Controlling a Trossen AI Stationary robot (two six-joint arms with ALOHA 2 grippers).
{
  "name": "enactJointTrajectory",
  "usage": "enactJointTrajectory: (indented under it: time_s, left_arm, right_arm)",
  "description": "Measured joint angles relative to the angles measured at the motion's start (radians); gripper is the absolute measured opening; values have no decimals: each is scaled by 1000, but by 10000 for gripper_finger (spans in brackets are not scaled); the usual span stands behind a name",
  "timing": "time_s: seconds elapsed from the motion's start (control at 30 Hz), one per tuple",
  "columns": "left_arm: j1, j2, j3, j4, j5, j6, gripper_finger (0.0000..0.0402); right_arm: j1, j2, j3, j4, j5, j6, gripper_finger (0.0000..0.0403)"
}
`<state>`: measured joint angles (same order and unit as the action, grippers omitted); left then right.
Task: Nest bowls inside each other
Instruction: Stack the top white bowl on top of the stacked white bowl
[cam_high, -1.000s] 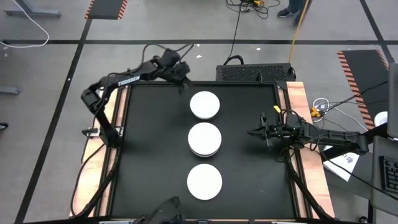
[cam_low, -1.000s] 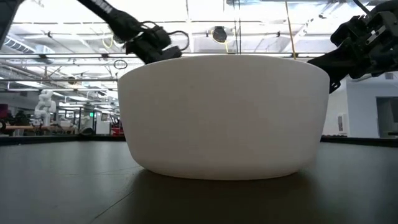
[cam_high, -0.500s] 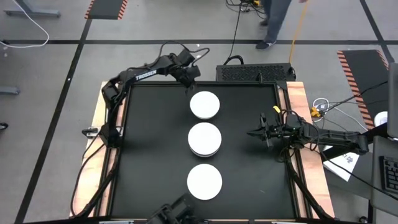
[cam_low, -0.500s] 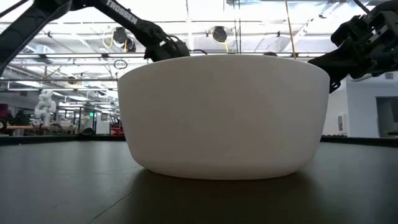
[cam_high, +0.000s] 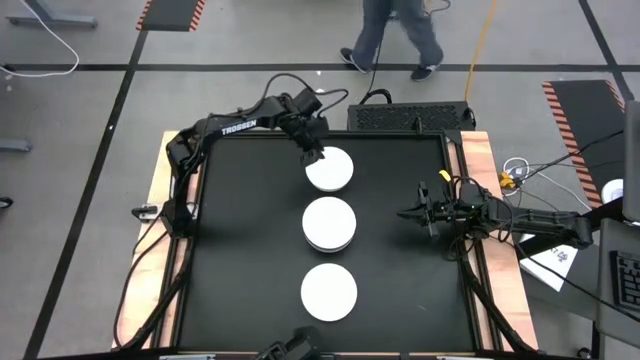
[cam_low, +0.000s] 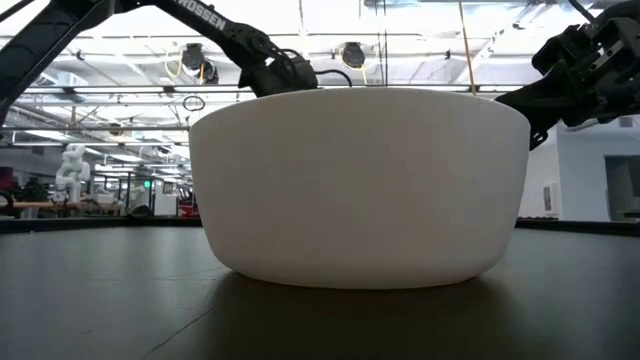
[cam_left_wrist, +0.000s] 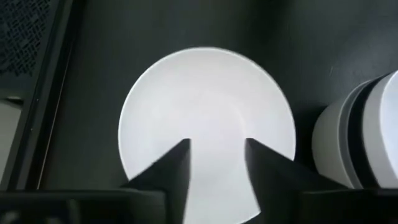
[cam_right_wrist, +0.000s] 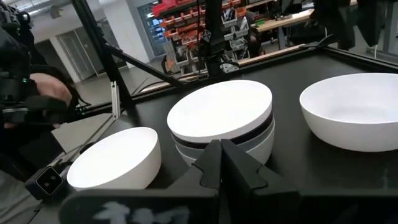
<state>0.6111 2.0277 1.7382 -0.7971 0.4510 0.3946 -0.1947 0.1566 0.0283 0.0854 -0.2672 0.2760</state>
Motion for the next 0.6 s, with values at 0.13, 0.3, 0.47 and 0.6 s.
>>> enactJointTrajectory:
  time_s: [0.13,0.3,0.47,0.6]
  left_arm:
    - [3,0,0,-28,-38,0,225]
    - [20,0,0,-49,-54,2,295]
    - [43,1,-1,-58,-98,-3,322]
    - [65,14,-2,-76,-89,-4,312]
  right_arm:
    - [0,0,0,0,0,2,0]
    - [0,0,0,-7,0,4,0]
    - [0,0,0,-8,0,15,0]
    - [0,0,0,-8,0,19,0]
